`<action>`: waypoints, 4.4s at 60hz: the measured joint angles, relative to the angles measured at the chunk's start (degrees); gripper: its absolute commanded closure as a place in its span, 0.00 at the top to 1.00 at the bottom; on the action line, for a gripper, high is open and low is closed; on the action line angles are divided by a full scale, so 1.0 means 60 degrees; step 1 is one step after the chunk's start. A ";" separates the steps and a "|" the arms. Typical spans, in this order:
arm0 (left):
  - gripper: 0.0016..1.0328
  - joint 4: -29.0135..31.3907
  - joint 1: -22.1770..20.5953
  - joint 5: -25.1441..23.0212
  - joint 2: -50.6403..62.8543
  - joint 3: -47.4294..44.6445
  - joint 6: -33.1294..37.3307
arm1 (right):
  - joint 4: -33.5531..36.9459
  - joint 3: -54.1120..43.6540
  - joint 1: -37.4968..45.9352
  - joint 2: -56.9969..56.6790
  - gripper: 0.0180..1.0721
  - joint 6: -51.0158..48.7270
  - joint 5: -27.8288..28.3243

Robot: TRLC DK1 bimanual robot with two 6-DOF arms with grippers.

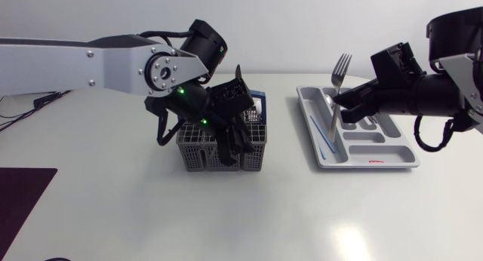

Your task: Unload the cutlery basket into the drawer organizer.

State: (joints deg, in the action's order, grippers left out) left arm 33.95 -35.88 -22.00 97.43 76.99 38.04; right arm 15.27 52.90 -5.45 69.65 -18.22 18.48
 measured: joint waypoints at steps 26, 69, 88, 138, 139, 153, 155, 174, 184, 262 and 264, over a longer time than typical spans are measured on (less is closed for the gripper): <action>0.67 -0.0543 0.0004 0.1545 -0.0787 -0.0798 -0.0525 | -0.0073 0.2510 0.0204 0.3359 0.06 0.1617 -0.4044; 0.67 -0.1399 0.0036 0.2809 -0.1920 -0.1759 -0.1096 | 0.2823 0.9344 0.0969 0.9154 0.05 0.2725 -0.6885; 0.69 -0.1614 0.0036 0.2830 -0.2517 -0.2244 -0.1096 | 0.4215 1.1981 0.1370 1.1482 0.05 0.3333 -0.7417; 0.70 -0.1647 -0.0135 0.3337 -0.2696 -0.2346 -0.1096 | 0.4204 1.2189 0.1428 1.2342 0.28 0.3650 -0.6801; 0.70 -0.1650 -0.0138 0.3340 -0.2696 -0.2346 -0.1096 | 0.4204 1.2189 0.1428 1.2342 0.31 0.3650 -0.6798; 0.75 -0.1647 -0.0142 0.3614 -0.2932 -0.2346 -0.1096 | 0.2091 0.9176 0.1275 1.0382 0.77 0.3424 -0.6604; 0.75 -0.1647 -0.0153 0.3759 -0.3085 -0.2346 -0.1096 | 0.1490 0.8167 0.1115 0.9471 0.79 0.3242 -0.6546; 0.78 -0.1650 -0.0160 0.4051 -0.3406 -0.2390 -0.1169 | -0.0386 0.3158 -0.0845 0.3723 0.82 0.2167 -0.4779; 0.83 -0.1840 -0.0160 0.4051 -0.3362 -0.2521 -0.1344 | -0.0408 0.1366 -0.1253 0.1989 0.82 0.2022 -0.3424; 0.66 -0.3399 0.0230 0.5085 -0.0670 -0.1712 -0.1872 | -0.0433 -0.2288 -0.2146 -0.2484 0.82 0.1024 -0.0579; 0.66 -0.3391 0.0230 0.5089 -0.0619 -0.1661 -0.1880 | -0.0423 -0.2288 -0.2146 -0.2492 0.82 0.1024 -0.0579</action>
State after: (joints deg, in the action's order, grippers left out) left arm 13.61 -34.50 8.54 93.71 67.02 26.76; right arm 12.73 39.18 -18.33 54.70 -12.08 15.00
